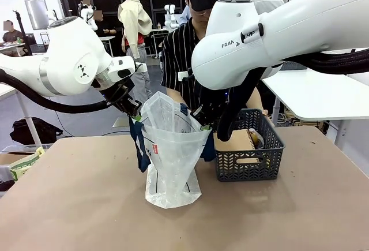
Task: Transfer purchased items from the store into the shopping bag.
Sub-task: Move the Reusable shopping bag to the right side of the table.
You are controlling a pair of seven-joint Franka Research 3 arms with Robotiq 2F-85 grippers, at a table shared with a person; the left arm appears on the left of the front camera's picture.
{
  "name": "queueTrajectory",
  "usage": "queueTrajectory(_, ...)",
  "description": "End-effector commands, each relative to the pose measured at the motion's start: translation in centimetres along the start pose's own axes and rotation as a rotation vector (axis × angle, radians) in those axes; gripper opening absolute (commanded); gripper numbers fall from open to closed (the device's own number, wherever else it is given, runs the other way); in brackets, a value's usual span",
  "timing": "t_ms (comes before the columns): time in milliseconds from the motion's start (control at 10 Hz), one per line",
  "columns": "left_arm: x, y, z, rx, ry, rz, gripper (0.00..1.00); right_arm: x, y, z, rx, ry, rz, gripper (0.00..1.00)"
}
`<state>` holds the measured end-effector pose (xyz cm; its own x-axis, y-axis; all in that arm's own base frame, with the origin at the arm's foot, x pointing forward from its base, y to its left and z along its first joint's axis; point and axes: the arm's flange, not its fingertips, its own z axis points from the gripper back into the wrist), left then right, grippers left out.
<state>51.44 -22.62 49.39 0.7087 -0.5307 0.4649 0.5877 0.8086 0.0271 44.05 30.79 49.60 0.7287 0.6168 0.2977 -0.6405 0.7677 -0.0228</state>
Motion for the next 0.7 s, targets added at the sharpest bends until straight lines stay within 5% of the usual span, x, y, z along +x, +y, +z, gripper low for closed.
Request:
queueTrajectory(0,0.06,0.22,0.12,0.005,-0.009,0.001,0.0,-0.34,-0.1,0.16,0.003,-0.008,-0.004,0.0)
queueTrajectory(600,0.06,0.22,0.12,0.005,-0.009,0.001,0.0,-0.34,-0.1,0.16,0.003,-0.008,-0.004,0.0)
